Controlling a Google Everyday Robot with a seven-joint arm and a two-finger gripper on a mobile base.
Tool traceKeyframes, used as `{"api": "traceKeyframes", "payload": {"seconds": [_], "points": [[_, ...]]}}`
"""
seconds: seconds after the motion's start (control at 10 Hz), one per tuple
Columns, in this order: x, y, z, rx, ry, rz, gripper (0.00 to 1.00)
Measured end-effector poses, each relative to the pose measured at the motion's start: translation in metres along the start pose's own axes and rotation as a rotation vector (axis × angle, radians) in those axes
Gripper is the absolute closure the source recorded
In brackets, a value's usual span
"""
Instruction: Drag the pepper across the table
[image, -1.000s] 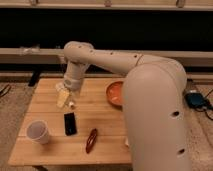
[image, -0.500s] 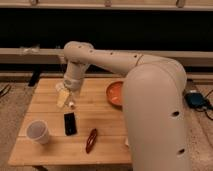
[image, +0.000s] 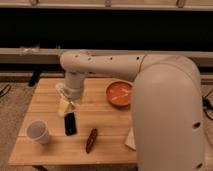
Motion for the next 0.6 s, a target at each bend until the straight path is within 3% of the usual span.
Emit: {"api": "traceKeyframes", "payload": {"seconds": [0.2,0.6], "points": [[0.016,-0.002,0.018,0.006,0.032,0.032,0.2],[0.059,-0.018,0.075,-0.008,0.11,0.135,0.2]]}}
